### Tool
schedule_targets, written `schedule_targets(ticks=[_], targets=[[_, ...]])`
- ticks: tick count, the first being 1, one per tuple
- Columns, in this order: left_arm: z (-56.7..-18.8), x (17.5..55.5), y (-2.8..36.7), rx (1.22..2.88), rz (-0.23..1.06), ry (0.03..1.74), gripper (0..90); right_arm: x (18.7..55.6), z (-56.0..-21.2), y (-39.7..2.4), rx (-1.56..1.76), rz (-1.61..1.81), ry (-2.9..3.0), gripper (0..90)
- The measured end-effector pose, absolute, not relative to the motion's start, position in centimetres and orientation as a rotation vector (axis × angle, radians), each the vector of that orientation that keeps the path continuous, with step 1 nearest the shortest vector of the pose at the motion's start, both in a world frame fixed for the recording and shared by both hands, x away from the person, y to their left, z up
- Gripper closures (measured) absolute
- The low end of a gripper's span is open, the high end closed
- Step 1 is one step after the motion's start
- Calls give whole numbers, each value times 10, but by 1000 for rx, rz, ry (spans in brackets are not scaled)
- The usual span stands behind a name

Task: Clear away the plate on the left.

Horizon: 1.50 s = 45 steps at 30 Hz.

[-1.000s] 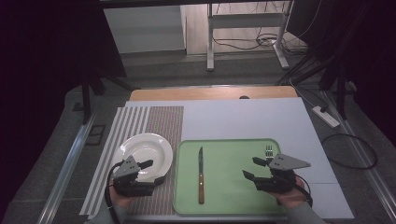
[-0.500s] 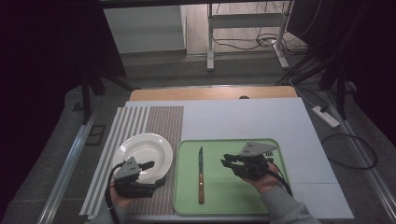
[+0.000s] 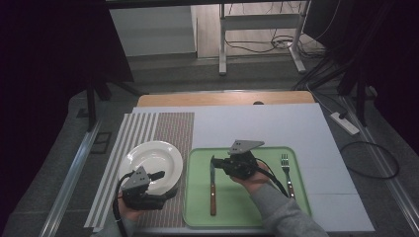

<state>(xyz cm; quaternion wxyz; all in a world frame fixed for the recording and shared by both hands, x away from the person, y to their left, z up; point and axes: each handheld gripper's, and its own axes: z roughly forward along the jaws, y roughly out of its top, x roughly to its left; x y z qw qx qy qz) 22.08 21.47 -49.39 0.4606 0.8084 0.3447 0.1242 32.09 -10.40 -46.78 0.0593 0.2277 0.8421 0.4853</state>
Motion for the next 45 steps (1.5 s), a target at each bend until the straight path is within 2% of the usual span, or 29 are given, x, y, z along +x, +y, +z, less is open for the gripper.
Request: schedule_targets(ticks=[18,27,45], targets=[[-494,221,215,1994,294,838,230,350,-486,-25,686,1416,2642,896],[-494,221,216,1994,295,841,230,352,-499,10,645,1310,2695,896],[-494,221,217,1993,301,858,231,350,-507,19,631,1223,2713,897]])
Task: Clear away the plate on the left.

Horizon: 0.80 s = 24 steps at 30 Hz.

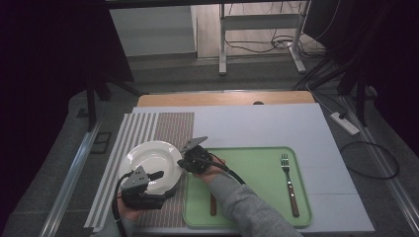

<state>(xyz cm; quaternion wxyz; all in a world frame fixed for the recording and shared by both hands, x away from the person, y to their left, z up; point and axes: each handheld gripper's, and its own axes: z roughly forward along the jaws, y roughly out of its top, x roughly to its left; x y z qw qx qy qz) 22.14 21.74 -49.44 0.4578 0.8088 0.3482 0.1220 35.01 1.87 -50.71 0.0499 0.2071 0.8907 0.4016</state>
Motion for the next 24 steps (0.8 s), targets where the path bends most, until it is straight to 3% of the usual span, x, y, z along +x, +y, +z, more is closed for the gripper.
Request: schedule_targets(ticks=[24], targets=[[-487,212,229,1963,367,913,240,348,-513,18,649,1164,2738,898]])
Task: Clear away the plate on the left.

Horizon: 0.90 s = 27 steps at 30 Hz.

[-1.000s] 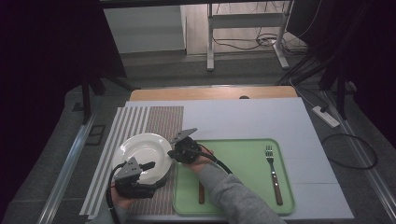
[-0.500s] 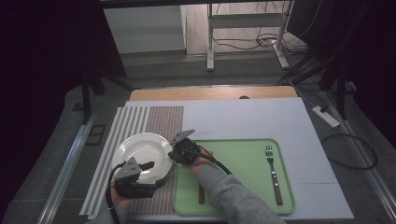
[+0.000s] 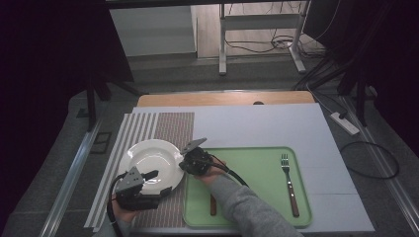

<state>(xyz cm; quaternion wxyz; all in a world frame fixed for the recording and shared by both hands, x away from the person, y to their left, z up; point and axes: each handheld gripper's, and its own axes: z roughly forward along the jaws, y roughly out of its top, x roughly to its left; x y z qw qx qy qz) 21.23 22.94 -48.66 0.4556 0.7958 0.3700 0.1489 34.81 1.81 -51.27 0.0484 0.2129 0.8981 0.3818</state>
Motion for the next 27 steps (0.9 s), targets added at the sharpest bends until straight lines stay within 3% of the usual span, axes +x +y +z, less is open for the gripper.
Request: schedule_targets(ticks=[15,27], targets=[[-475,208,279,1823,456,1070,272,350,-521,15,676,1157,2760,899],[-468,240,316,1793,455,1239,233,349,-525,15,680,1153,2762,899]])
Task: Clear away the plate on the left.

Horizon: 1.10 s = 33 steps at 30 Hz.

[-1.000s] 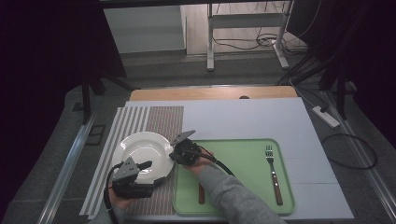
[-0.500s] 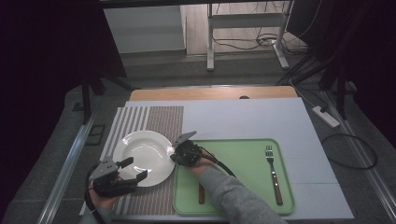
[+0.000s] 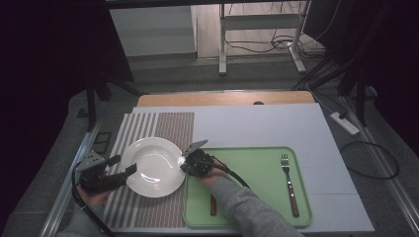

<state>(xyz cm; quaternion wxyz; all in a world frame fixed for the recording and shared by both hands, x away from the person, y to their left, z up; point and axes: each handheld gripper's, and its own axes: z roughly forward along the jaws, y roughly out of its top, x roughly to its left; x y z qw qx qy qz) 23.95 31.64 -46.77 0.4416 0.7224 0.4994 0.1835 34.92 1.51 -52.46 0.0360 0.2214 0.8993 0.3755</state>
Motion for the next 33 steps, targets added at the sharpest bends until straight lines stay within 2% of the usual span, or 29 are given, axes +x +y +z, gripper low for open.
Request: schedule_targets(ticks=[13,22,25,33], targets=[[-474,290,342,1858,178,1303,249,348,-525,16,675,1148,2761,899],[-475,308,346,1919,88,1329,262,349,-524,16,677,1154,2761,899],[-479,314,343,1943,55,1329,287,348,-524,16,673,1152,2759,899],[-486,327,334,1986,-31,1371,450,349,-524,16,677,1160,2762,898]])
